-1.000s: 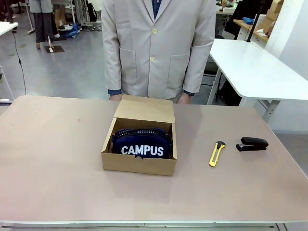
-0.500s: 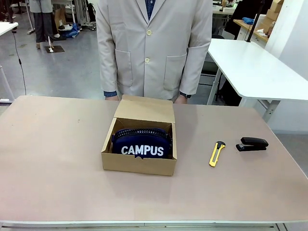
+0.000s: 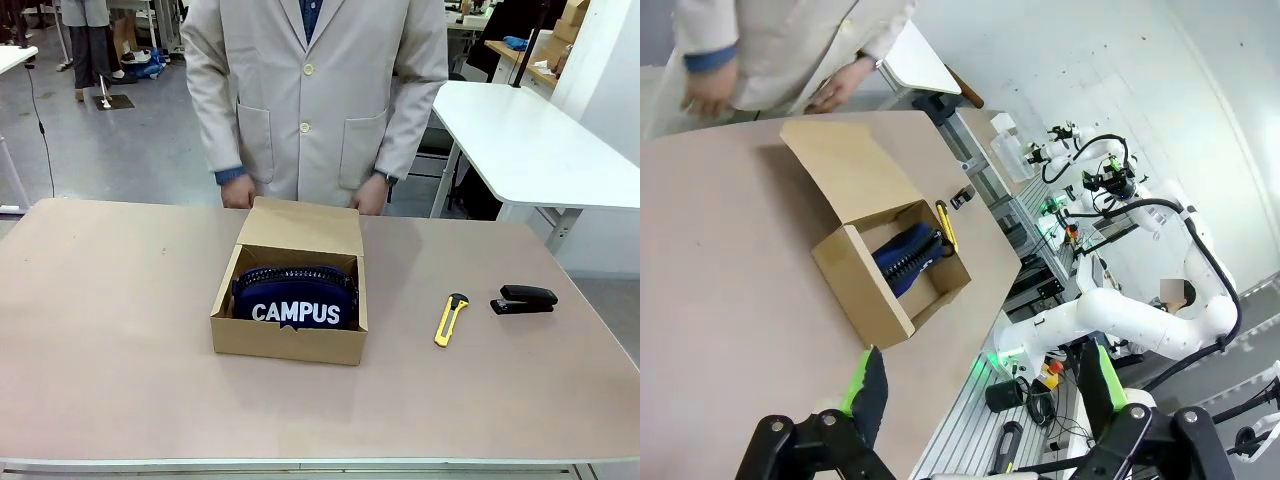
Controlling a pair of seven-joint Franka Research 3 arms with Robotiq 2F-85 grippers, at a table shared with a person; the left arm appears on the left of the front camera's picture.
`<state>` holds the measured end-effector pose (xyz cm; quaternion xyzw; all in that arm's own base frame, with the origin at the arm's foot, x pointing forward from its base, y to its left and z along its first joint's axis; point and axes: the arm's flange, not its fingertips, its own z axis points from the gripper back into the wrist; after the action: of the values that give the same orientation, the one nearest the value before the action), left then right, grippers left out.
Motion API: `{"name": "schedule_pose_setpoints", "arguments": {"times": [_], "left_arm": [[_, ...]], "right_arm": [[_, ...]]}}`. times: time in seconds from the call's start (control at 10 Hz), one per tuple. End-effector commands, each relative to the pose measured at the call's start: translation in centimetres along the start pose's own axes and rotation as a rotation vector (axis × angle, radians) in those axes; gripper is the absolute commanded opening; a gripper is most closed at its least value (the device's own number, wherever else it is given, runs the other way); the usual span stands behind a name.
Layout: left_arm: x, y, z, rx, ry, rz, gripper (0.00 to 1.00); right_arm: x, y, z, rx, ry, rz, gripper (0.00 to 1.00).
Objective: Pack the item into the box.
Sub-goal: Close the Mailer Box.
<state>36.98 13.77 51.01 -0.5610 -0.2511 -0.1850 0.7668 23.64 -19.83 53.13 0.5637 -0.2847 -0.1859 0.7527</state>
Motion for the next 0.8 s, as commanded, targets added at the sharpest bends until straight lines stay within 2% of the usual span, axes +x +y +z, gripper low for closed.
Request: {"name": "schedule_pose_setpoints", "arguments": {"times": [0.0,0.7], "left_arm": [[-0.14,-0.13,0.08,0.005,0.008,0.007,1.00],[-0.14,-0.13,0.08,0.005,0.008,0.007,1.00]], "right_arm": [[0.16,0.14,-0.09,0.024,-0.009,0.024,1.00],[0.16,0.14,-0.09,0.024,-0.009,0.024,1.00]]}}
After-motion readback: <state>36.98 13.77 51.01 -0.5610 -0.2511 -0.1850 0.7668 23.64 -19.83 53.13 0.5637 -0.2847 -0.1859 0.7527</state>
